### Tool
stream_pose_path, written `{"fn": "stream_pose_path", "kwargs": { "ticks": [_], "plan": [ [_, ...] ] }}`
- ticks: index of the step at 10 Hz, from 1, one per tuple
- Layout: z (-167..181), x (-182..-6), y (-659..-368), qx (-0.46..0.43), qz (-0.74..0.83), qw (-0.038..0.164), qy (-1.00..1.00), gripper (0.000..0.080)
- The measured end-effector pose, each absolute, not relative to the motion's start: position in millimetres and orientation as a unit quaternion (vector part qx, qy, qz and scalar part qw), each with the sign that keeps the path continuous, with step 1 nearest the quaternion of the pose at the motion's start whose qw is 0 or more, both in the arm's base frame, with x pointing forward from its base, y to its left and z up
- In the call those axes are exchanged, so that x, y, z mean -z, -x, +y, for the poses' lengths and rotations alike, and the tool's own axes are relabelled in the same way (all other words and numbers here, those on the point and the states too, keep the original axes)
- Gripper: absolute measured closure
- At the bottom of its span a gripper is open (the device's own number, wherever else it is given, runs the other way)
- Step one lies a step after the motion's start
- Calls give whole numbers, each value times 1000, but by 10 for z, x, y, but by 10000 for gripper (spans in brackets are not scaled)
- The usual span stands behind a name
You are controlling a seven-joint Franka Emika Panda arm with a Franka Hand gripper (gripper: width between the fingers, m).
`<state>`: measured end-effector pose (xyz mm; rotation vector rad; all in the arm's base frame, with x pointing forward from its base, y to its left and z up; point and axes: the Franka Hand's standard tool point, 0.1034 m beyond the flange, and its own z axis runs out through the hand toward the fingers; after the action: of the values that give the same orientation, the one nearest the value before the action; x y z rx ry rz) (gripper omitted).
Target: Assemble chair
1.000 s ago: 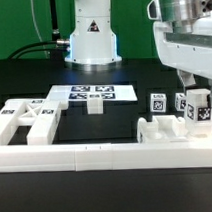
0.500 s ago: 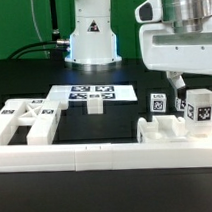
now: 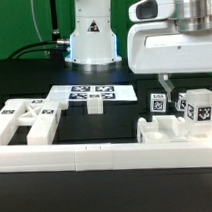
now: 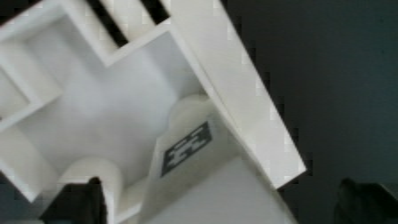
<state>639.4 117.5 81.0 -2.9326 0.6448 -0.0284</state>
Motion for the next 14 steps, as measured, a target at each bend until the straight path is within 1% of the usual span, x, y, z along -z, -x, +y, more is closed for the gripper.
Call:
{"fn": "stream_pose_path", "kwargs": {
  "ticks": [2,3,4,5,6,7,8,9,10,12,14],
  "plan": [
    [1135,-804,-6395,12,86,55,995,151],
    [1183,-825,-6401,17,29,42,999,151],
    [1215,-822,-6393,18,5,41,999,151],
    [1200,-816,-6393,19,-31,40,999,192],
    [1169,-807,-6395,20,-65,39,997,192],
    [1176,-807,-6395,20,-64,39,997,330],
    [1175,-808,-6395,20,-64,39,997,496],
    [1174,-808,-6396,20,-64,39,997,496],
    [1175,-808,-6396,20,-61,39,997,514],
    [1176,-808,-6396,19,-39,42,998,514],
    [1171,-808,-6398,14,72,50,996,514]
  ]
}}
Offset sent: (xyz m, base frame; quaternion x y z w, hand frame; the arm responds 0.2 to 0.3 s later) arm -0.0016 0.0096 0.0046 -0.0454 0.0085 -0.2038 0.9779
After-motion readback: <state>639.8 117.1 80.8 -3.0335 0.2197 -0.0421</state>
